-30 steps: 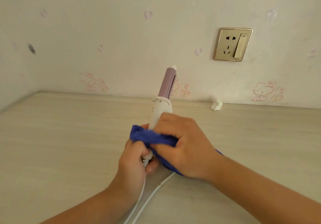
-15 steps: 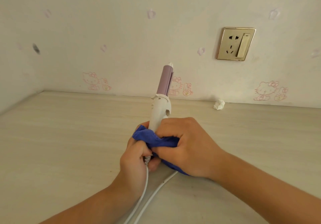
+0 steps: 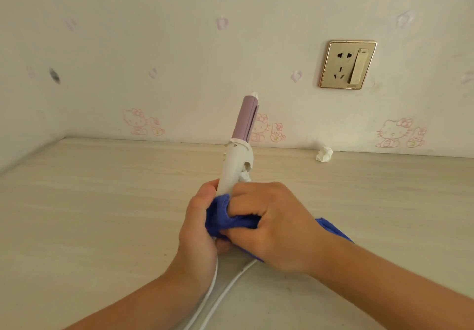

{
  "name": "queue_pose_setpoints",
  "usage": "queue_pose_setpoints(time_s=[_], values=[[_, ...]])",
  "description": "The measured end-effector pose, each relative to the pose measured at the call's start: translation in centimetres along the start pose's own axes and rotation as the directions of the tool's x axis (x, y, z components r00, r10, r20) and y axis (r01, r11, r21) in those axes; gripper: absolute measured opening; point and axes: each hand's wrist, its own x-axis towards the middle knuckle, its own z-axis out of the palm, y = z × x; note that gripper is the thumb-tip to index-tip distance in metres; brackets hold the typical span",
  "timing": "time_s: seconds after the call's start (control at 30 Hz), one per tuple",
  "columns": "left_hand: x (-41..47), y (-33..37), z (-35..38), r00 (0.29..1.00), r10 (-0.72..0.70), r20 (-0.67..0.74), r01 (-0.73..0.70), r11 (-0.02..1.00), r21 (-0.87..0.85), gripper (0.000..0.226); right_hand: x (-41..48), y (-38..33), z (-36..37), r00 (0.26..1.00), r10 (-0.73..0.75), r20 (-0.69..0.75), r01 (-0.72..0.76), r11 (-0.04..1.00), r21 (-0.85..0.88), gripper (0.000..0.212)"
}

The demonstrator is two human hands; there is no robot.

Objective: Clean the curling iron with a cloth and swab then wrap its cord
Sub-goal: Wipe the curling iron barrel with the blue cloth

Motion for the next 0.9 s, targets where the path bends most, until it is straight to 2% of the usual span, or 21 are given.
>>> queue_pose_setpoints(time_s=[0.1, 0.17, 0.23, 0.3, 0.37, 0.47, 0.57, 0.6, 0.67, 0.77, 0.9], values=[[0.1, 0.0, -0.1, 0.998, 0.034, 0.048, -0.038, 0.997, 0.071, 0.041, 0.9, 0.7, -0.6, 0.953, 0.138, -0.271, -0.138, 0.99, 0.019, 0.035], [0.1, -0.2, -0.1, 0.993, 0.06, 0.103, -0.075, 0.986, 0.147, 0.037, 1.3, 1.2, -1.0, 0.916, 0.192, -0.351, -0.187, 0.981, 0.047, 0.037], [0.1, -0.2, -0.2, 0.993, 0.074, 0.093, -0.087, 0.985, 0.148, 0.029, 0.8, 1.1, -0.9, 0.955, 0.154, -0.254, -0.136, 0.987, 0.088, 0.042], [0.1, -0.2, -0.2, 0.997, 0.053, 0.064, -0.059, 0.993, 0.098, 0.029, -0.1, 0.7, 0.0, 0.995, 0.082, -0.057, -0.075, 0.99, 0.119, 0.026], [0.3, -0.4, -0.3, 0.997, 0.044, 0.06, -0.05, 0.994, 0.095, 0.038, -0.5, 0.5, 0.5, 0.998, 0.062, 0.015, -0.063, 0.993, 0.098, 0.014], [0.3, 0.1, 0.0, 0.996, 0.053, 0.071, -0.063, 0.988, 0.143, 0.03, 0.6, 0.8, -0.6, 0.98, 0.11, -0.167, -0.094, 0.99, 0.103, 0.011], [0.2, -0.1, 0.1, 0.994, 0.063, 0.085, -0.08, 0.973, 0.218, 0.026, 2.0, 1.8, -2.4, 0.901, 0.228, -0.37, -0.182, 0.971, 0.155, 0.024], [0.2, -0.2, 0.1, 0.994, 0.066, 0.086, -0.084, 0.97, 0.228, 0.029, 2.2, 2.2, -2.7, 0.89, 0.233, -0.392, -0.182, 0.97, 0.162, 0.026], [0.1, -0.3, 0.1, 0.994, 0.066, 0.086, -0.081, 0.978, 0.192, 0.031, 1.7, 2.3, -2.3, 0.923, 0.173, -0.344, -0.128, 0.981, 0.148, 0.034], [0.1, -0.1, 0.4, 0.991, 0.075, 0.108, -0.093, 0.981, 0.17, 0.014, 0.2, 2.0, -1.0, 0.966, 0.078, -0.245, -0.038, 0.986, 0.162, 0.03], [0.2, -0.2, 0.2, 0.99, 0.058, 0.129, -0.092, 0.958, 0.273, 0.028, 1.3, 2.9, -2.8, 0.918, 0.1, -0.384, -0.062, 0.992, 0.11, 0.029]])
